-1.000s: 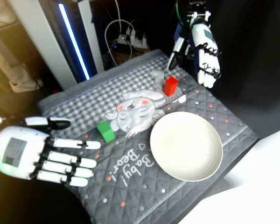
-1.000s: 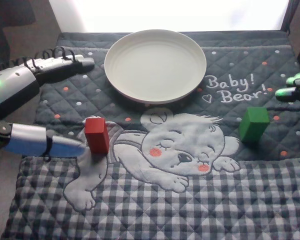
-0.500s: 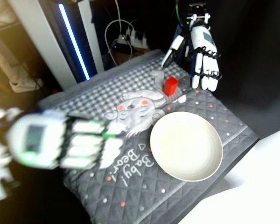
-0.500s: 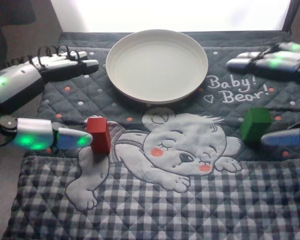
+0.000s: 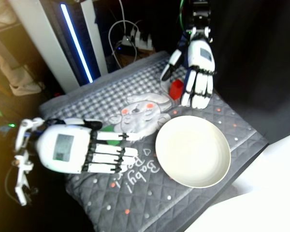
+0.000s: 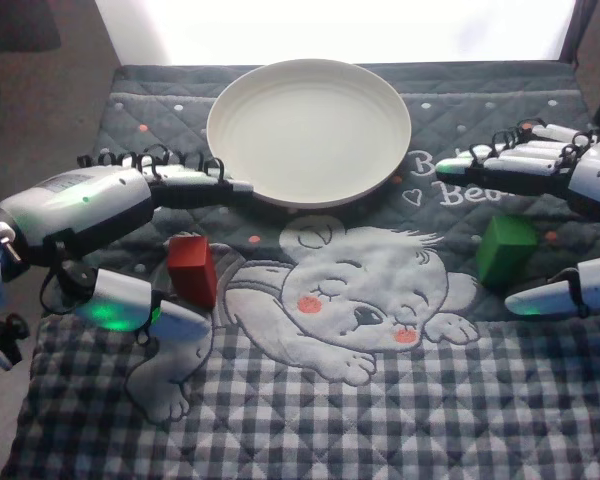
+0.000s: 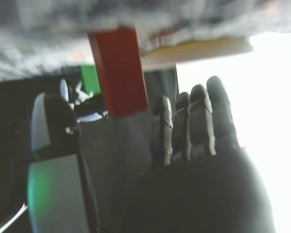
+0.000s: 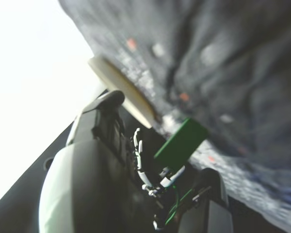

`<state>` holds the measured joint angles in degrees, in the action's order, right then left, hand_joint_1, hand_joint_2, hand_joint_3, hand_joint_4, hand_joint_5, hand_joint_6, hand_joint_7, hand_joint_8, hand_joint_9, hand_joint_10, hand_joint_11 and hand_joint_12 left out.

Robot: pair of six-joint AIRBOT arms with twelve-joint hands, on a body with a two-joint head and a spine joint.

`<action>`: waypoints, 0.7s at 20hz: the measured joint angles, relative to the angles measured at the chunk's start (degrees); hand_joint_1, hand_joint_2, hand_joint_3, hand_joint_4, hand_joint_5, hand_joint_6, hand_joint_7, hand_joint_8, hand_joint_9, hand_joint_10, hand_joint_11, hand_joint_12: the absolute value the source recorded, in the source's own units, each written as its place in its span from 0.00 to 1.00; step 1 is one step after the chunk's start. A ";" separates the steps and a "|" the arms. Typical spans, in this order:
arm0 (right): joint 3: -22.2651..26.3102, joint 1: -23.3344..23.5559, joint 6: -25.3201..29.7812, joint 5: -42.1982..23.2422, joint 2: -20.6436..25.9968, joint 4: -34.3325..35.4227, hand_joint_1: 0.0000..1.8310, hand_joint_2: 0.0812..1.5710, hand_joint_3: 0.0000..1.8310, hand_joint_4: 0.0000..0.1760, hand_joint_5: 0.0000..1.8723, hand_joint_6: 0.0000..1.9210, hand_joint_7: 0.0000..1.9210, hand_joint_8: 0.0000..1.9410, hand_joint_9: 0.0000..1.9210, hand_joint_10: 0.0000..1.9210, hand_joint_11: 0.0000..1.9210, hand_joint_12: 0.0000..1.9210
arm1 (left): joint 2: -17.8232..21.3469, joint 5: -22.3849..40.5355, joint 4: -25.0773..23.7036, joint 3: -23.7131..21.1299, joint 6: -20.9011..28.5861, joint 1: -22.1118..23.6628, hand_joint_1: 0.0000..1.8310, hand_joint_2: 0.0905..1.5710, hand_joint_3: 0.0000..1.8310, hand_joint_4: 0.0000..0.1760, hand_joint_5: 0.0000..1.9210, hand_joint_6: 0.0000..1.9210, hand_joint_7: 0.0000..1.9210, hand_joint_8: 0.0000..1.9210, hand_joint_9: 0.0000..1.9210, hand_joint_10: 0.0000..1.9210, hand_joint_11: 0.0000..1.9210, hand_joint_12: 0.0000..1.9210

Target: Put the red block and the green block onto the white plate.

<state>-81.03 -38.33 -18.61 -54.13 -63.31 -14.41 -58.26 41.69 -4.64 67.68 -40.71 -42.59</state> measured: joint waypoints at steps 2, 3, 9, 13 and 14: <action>-0.48 0.00 -0.02 0.42 -0.44 0.00 0.49 0.61 0.00 0.37 0.23 0.00 0.29 0.00 0.30 0.01 0.13 0.44 | -0.55 -1.31 -0.13 0.63 0.02 0.13 0.53 0.51 0.00 0.17 0.23 0.00 0.26 0.00 0.24 0.01 0.04 0.44; -0.55 0.00 -0.02 0.81 -0.63 0.04 0.54 0.61 0.00 0.04 0.29 0.00 0.34 0.00 0.36 0.01 0.19 0.43 | -0.70 -2.08 -0.37 0.79 0.00 0.15 0.55 0.49 0.00 0.00 0.28 0.00 0.31 0.00 0.29 0.01 0.06 0.51; -0.72 0.28 -0.02 0.15 -0.83 0.81 0.74 0.66 0.00 0.00 0.44 0.00 0.54 0.45 0.56 0.06 0.24 0.69 | -1.70 -1.16 0.24 1.55 -0.02 0.48 0.53 0.60 0.00 0.00 0.49 0.01 0.55 0.01 0.47 0.13 0.12 0.76; -0.72 0.31 0.09 -0.90 -0.83 1.22 0.74 0.66 0.00 0.00 0.48 0.00 0.56 0.46 0.45 0.57 0.32 0.86 | -2.43 0.13 1.18 1.60 0.00 0.57 0.69 0.67 0.00 0.00 0.64 0.15 0.52 0.64 0.40 0.70 0.21 0.89; -0.72 0.31 0.11 -0.90 -0.87 1.20 0.75 0.65 0.00 0.00 0.50 0.00 0.58 0.43 0.47 0.56 0.33 0.83 | -2.43 0.33 1.18 1.60 0.28 0.63 0.70 0.66 0.00 0.00 0.64 0.15 0.53 0.62 0.42 0.66 0.25 0.86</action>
<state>-81.76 -38.02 -18.50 -55.02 -64.18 -13.21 -60.69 42.02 -3.46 69.28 -40.42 -41.95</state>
